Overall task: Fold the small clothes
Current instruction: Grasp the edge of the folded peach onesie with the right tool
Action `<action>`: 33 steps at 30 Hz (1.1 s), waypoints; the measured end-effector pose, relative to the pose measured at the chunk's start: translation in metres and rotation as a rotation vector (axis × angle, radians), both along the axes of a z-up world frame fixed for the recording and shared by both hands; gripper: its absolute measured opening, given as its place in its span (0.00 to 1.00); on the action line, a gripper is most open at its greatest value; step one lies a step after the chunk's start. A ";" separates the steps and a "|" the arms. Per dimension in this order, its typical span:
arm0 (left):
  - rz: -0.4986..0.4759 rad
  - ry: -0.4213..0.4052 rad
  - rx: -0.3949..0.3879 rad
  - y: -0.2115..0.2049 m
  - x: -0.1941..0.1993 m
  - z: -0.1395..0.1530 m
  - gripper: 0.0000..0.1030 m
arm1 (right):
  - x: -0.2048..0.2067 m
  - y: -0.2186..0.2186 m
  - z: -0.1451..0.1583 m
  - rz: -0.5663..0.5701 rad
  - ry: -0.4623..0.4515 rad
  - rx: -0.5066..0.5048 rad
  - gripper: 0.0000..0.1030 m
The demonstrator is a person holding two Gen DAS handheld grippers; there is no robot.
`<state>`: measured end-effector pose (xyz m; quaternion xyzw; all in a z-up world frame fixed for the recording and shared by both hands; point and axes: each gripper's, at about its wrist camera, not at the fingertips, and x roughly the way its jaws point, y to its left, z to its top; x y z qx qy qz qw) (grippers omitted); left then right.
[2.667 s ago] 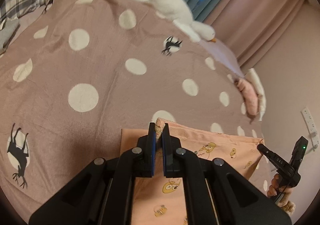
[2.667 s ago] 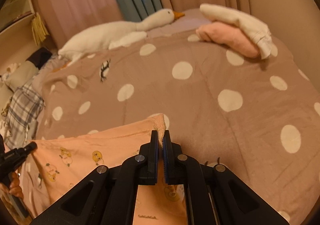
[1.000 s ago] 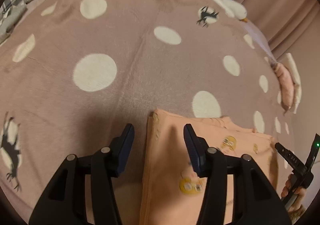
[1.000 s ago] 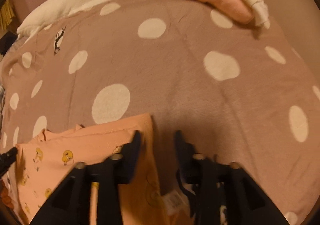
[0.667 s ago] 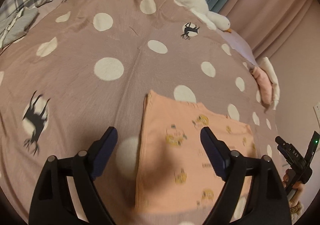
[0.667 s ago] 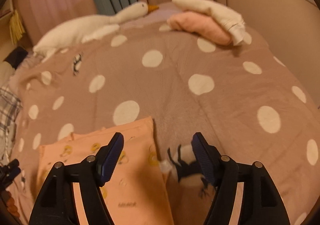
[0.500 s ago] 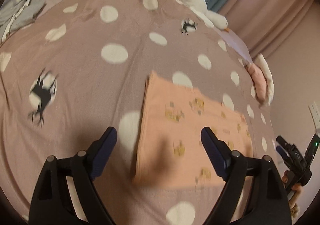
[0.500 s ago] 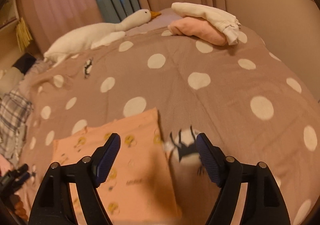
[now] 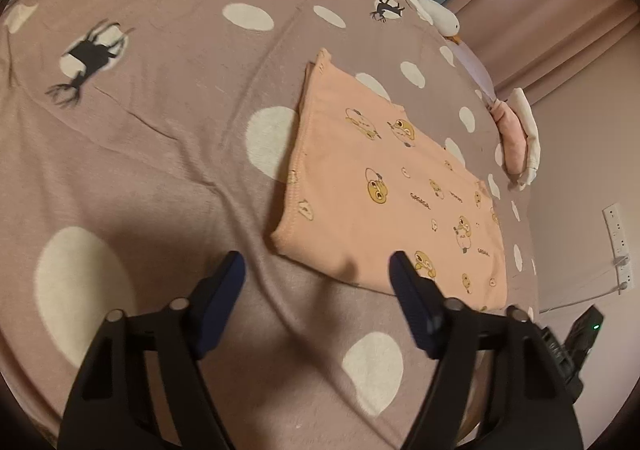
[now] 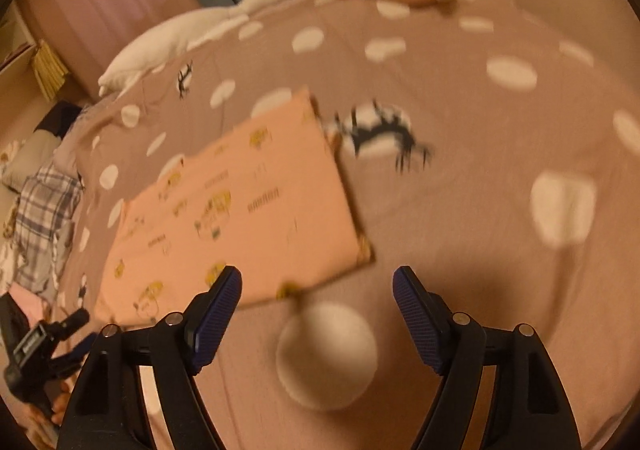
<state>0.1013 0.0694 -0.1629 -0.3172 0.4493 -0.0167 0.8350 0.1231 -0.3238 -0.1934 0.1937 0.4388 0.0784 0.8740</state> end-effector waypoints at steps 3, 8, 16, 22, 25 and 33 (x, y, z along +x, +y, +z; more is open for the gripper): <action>-0.012 0.008 -0.015 -0.005 0.012 -0.006 0.62 | 0.003 0.001 -0.008 -0.005 0.008 0.024 0.76; -0.019 -0.003 -0.024 -0.011 0.030 -0.014 0.55 | 0.016 0.001 -0.017 -0.002 -0.008 0.104 0.69; 0.007 -0.020 -0.051 -0.008 0.052 -0.022 0.18 | 0.041 0.006 -0.024 -0.028 -0.024 0.171 0.31; 0.059 -0.065 0.022 -0.017 0.043 -0.004 0.12 | 0.036 0.006 -0.011 -0.034 -0.060 0.139 0.08; 0.039 -0.115 0.024 -0.024 0.030 0.012 0.12 | 0.029 0.007 0.004 -0.016 -0.093 0.118 0.08; -0.013 -0.104 -0.020 -0.025 -0.011 0.029 0.12 | -0.001 -0.001 0.027 0.011 -0.104 0.069 0.08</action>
